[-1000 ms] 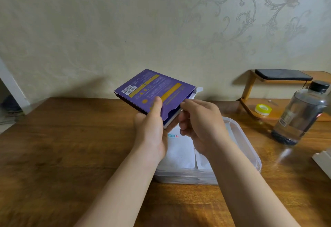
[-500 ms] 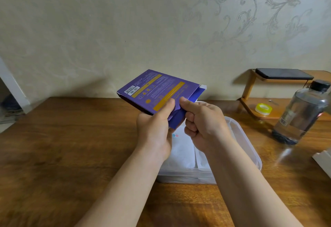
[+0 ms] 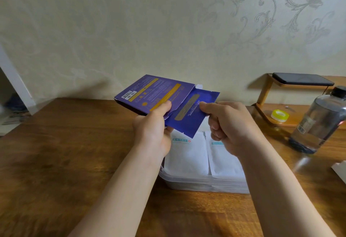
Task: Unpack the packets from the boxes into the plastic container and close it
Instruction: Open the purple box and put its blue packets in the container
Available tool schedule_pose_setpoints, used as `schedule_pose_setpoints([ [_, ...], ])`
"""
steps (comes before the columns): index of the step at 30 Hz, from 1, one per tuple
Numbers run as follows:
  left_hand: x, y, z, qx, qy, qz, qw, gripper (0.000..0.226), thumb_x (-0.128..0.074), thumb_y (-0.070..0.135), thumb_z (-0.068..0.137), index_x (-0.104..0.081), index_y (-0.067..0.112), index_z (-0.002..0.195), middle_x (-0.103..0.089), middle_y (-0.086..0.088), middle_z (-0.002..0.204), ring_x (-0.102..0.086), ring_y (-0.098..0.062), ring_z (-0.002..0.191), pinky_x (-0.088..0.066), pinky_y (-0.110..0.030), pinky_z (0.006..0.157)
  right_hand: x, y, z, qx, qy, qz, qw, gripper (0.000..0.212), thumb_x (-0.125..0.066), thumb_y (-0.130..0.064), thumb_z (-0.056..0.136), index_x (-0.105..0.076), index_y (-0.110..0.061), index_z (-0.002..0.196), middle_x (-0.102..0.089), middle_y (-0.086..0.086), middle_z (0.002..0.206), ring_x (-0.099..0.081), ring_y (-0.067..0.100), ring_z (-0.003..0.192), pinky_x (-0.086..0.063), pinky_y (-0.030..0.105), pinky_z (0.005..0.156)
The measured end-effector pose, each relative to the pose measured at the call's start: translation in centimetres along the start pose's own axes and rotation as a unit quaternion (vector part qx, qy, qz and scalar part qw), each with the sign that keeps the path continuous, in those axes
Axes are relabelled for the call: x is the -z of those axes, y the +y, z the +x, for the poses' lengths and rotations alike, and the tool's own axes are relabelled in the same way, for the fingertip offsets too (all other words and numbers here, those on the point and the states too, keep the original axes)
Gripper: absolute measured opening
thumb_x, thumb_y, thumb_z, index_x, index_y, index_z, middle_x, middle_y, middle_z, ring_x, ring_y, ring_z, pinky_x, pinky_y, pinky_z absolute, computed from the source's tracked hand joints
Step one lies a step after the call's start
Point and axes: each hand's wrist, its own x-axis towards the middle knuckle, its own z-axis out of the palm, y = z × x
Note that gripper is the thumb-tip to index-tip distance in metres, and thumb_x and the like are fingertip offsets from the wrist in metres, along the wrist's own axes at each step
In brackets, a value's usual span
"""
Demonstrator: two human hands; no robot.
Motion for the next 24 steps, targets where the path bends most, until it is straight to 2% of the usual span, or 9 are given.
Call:
schedule_pose_setpoints([
  [3, 0.3, 0.2, 0.1, 0.009, 0.009, 0.003, 1.000, 0.022, -0.076, 0.005, 0.089, -0.063, 0.018, 0.101, -0.078, -0.008, 0.095, -0.075, -0.016, 0.064, -0.061, -0.029, 0.054, 0.9, -0.1, 0.2, 0.096, 0.080, -0.147, 0.981, 0.007, -0.058, -0.010, 0.089, -0.064, -0.013, 0.088, -0.064, 0.002, 0.064, -0.058, 0.022, 0.055, -0.046, 0.035, 0.054],
  [5, 0.3, 0.2, 0.1, 0.017, 0.018, -0.002, 1.000, 0.025, -0.077, 0.004, 0.088, -0.064, 0.016, 0.106, -0.078, -0.009, 0.097, -0.075, -0.016, 0.063, -0.060, -0.028, 0.052, 1.6, 0.3, 0.3, 0.208, 0.104, -0.304, 0.924, 0.042, -0.060, -0.006, 0.084, -0.058, -0.026, 0.121, -0.064, -0.002, 0.102, -0.065, 0.023, 0.092, -0.055, 0.039, 0.076],
  [7, 0.2, 0.1, 0.2, 0.018, 0.025, -0.004, 1.000, 0.029, -0.077, 0.002, 0.087, -0.065, 0.013, 0.110, -0.078, -0.010, 0.100, -0.075, -0.018, 0.065, -0.063, -0.031, 0.056, 1.5, 1.2, 0.5, 0.296, 0.054, -0.449, 0.841, 0.068, -0.070, -0.009, 0.082, -0.049, -0.038, 0.140, -0.046, 0.003, 0.139, -0.050, 0.027, 0.126, -0.051, 0.042, 0.094],
  [9, 0.1, -0.1, 0.1, 0.018, 0.028, -0.001, 0.999, 0.029, -0.078, 0.001, 0.086, -0.066, 0.012, 0.110, -0.077, -0.012, 0.100, -0.075, -0.021, 0.068, -0.065, -0.034, 0.061, 0.6, 2.1, 0.8, 0.386, 0.037, -0.489, 0.782, 0.051, -0.074, -0.016, 0.081, -0.066, -0.034, 0.129, -0.041, 0.016, 0.150, -0.043, 0.038, 0.134, -0.050, 0.047, 0.096],
  [11, 0.1, -0.3, 0.1, 0.020, 0.035, 0.004, 0.999, 0.031, -0.078, 0.000, 0.085, -0.066, 0.010, 0.112, -0.077, -0.014, 0.101, -0.075, -0.022, 0.067, -0.063, -0.034, 0.055, 0.0, 2.6, 1.3, 0.447, 0.052, -0.477, 0.755, 0.027, -0.070, -0.020, 0.078, -0.080, -0.023, 0.104, -0.054, 0.021, 0.138, -0.053, 0.042, 0.124, -0.055, 0.049, 0.087],
  [13, 0.1, -0.5, 0.1, 0.022, 0.040, 0.000, 0.999, 0.030, -0.078, -0.003, 0.083, -0.067, 0.006, 0.110, -0.077, -0.016, 0.101, -0.075, -0.023, 0.064, -0.060, -0.029, 0.051, 0.2, 2.5, 1.5, 0.469, 0.052, -0.457, 0.754, 0.018, -0.070, -0.018, 0.078, -0.082, -0.019, 0.091, -0.062, 0.016, 0.127, -0.060, 0.037, 0.113, -0.057, 0.045, 0.078],
  [18, -0.2, -0.6, 0.3, 0.016, 0.035, -0.004, 0.999, 0.018, -0.075, -0.005, 0.085, -0.069, 0.006, 0.097, -0.077, -0.016, 0.094, -0.074, -0.026, 0.070, -0.062, -0.031, 0.056, 2.1, 1.5, 1.2, 0.467, 0.022, -0.416, 0.780, 0.019, -0.066, -0.021, 0.082, -0.082, -0.013, 0.089, -0.069, 0.006, 0.112, -0.066, 0.024, 0.099, -0.057, 0.037, 0.076],
  [22, 0.7, 0.6, 1.3, 0.003, 0.055, -0.035, 0.998, 0.026, -0.073, -0.006, 0.086, -0.066, 0.003, 0.109, -0.077, -0.019, 0.100, -0.077, -0.028, 0.075, -0.063, -0.035, 0.058, 3.6, 0.8, 1.2, 0.437, 0.014, -0.338, 0.834, 0.009, -0.074, -0.012, 0.086, -0.082, -0.014, 0.091, -0.066, -0.001, 0.107, -0.062, 0.005, 0.094, -0.048, 0.013, 0.080],
  [24, 1.3, 1.4, 1.8, -0.007, 0.074, -0.051, 0.996, 0.031, -0.073, -0.007, 0.087, -0.060, 0.004, 0.113, -0.074, -0.019, 0.104, -0.077, -0.032, 0.085, -0.065, -0.042, 0.067, 4.6, 0.4, 1.1, 0.408, 0.023, -0.294, 0.864, 0.007, -0.076, -0.007, 0.086, -0.080, -0.009, 0.091, -0.068, -0.001, 0.105, -0.064, 0.001, 0.092, -0.048, 0.011, 0.079],
])
